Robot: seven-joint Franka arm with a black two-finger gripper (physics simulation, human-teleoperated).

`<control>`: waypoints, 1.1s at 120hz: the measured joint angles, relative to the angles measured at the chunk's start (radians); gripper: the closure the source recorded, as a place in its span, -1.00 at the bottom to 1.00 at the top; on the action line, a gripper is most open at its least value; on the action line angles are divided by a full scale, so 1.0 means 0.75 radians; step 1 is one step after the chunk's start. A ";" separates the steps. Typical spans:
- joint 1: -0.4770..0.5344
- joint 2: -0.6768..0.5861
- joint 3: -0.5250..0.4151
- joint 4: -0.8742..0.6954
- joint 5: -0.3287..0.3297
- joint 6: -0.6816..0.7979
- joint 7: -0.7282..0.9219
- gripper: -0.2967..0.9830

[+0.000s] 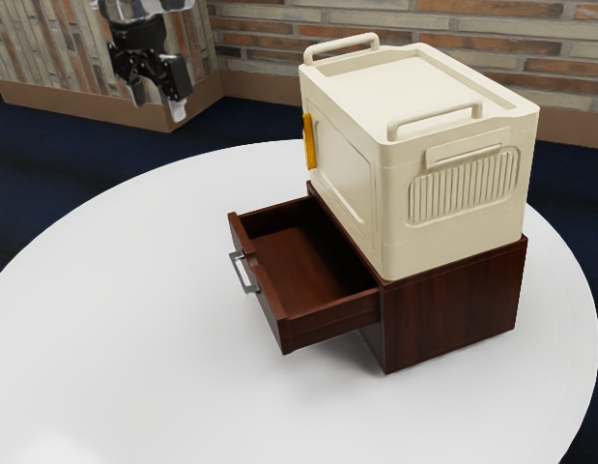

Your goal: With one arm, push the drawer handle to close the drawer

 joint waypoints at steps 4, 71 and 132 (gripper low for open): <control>0.000 0.000 0.000 -0.007 -0.001 0.000 0.003 -0.54; -0.006 -0.560 0.025 -1.228 0.017 0.397 0.120 0.43; -0.120 -0.350 0.017 -1.368 0.035 0.994 0.417 0.68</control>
